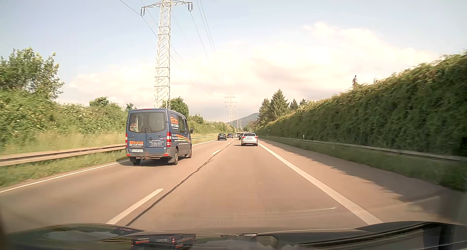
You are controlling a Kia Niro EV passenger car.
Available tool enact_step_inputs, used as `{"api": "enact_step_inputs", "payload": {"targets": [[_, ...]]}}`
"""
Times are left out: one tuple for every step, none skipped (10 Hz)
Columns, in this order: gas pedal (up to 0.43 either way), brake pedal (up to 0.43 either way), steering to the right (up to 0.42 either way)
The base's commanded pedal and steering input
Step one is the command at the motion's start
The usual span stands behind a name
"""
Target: Follow the waypoints while adhering to traffic rules and regulations
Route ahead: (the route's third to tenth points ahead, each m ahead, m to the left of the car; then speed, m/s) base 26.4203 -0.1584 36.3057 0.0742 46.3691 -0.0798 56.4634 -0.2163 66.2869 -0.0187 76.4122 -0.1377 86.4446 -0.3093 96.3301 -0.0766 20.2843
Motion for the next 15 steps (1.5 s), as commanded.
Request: {"api": "enact_step_inputs", "payload": {"targets": [[0.177,0.0,0.0],[0.177,0.0,0.0],[0.189,0.0,0.0],[0.189,0.0,0.0],[0.189,0.0,0.0],[0.197,0.0,0.0],[0.197,0.0,0.0],[0.197,0.0,0.0],[0.197,0.0,0.0],[0.197,0.0,0.0],[0.197,0.0,0.0],[0.197,0.0,0.0],[0.197,0.0,0.001],[0.197,0.0,0.001],[0.197,0.0,0.001]]}}
